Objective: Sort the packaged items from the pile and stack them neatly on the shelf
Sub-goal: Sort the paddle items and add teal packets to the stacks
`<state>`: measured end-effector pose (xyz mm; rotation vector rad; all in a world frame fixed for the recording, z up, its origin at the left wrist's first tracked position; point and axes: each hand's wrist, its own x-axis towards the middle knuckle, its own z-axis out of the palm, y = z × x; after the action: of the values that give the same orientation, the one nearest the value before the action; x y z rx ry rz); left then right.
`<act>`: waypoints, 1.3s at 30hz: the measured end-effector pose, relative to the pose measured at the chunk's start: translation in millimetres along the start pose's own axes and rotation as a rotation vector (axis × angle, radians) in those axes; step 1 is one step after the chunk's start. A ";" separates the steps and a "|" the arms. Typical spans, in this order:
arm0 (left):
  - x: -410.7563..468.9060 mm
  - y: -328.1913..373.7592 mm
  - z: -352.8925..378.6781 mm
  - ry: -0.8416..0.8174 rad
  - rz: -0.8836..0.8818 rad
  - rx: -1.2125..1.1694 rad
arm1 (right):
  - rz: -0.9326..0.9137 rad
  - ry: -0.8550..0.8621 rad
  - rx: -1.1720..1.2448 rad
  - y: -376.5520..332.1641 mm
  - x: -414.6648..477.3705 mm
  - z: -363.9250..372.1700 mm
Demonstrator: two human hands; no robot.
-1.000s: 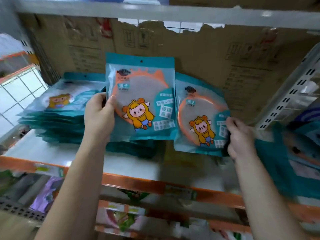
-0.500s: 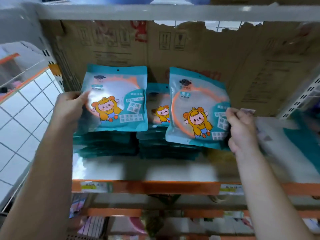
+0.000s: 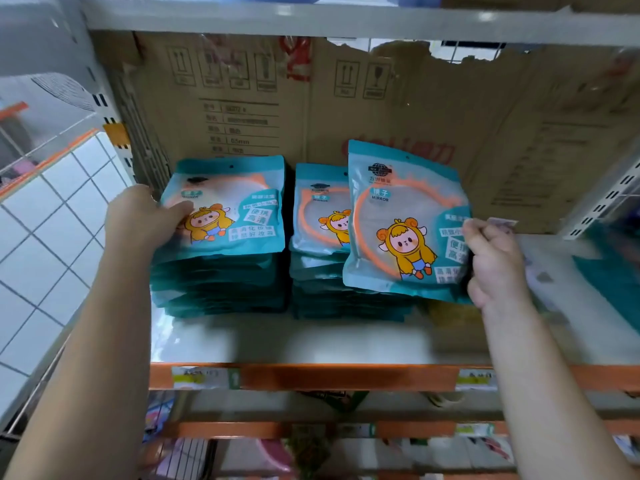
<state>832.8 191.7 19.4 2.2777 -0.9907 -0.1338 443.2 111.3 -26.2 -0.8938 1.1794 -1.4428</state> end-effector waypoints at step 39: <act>-168.9 -38.7 141.6 0.113 0.717 -0.028 | -0.035 -0.339 -0.606 -21.9 23.0 69.8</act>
<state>690.1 254.0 -141.3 1.7526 -1.6520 0.2789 499.3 74.2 10.6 -1.5122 1.3587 -0.9066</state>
